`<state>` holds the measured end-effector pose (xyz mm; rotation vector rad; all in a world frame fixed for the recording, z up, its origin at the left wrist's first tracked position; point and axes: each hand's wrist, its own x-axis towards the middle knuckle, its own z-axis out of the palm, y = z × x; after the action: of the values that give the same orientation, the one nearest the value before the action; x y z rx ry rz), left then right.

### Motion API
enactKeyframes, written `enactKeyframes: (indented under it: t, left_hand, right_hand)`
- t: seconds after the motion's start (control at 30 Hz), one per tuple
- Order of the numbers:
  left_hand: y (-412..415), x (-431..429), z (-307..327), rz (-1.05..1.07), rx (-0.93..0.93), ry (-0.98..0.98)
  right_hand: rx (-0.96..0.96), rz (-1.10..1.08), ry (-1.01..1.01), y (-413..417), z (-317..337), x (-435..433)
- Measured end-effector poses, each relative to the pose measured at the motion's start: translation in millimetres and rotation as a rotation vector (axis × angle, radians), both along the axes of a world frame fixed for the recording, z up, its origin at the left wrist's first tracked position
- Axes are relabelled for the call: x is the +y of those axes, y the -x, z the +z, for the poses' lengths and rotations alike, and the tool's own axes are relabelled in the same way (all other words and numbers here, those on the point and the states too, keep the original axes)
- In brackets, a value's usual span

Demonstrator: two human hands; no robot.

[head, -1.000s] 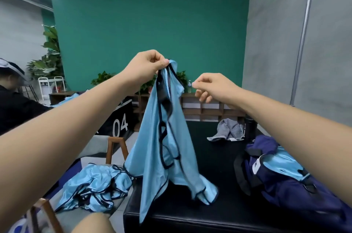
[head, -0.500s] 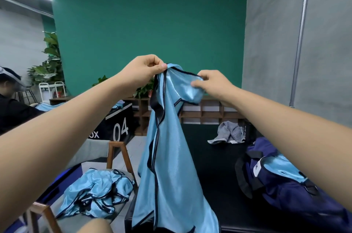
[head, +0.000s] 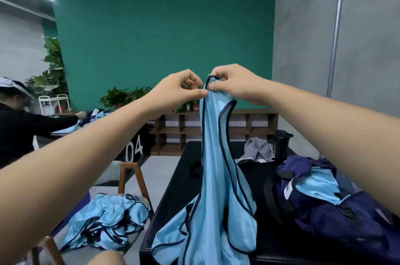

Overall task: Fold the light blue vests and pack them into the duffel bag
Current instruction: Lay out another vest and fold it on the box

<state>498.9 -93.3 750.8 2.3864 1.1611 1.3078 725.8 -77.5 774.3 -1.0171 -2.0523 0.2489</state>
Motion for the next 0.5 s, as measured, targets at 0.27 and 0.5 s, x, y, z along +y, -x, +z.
enactKeyframes:
  t: [0.27,0.5]
  left_hand:
    - [-14,8,-7,-0.038,-0.131,0.064]
    - [-12,21,-13,-0.064,-0.209,0.181]
  right_hand:
    - [0.025,-0.001,-0.019,3,-12,1]
    - [0.091,-0.021,0.081,2,-47,-2]
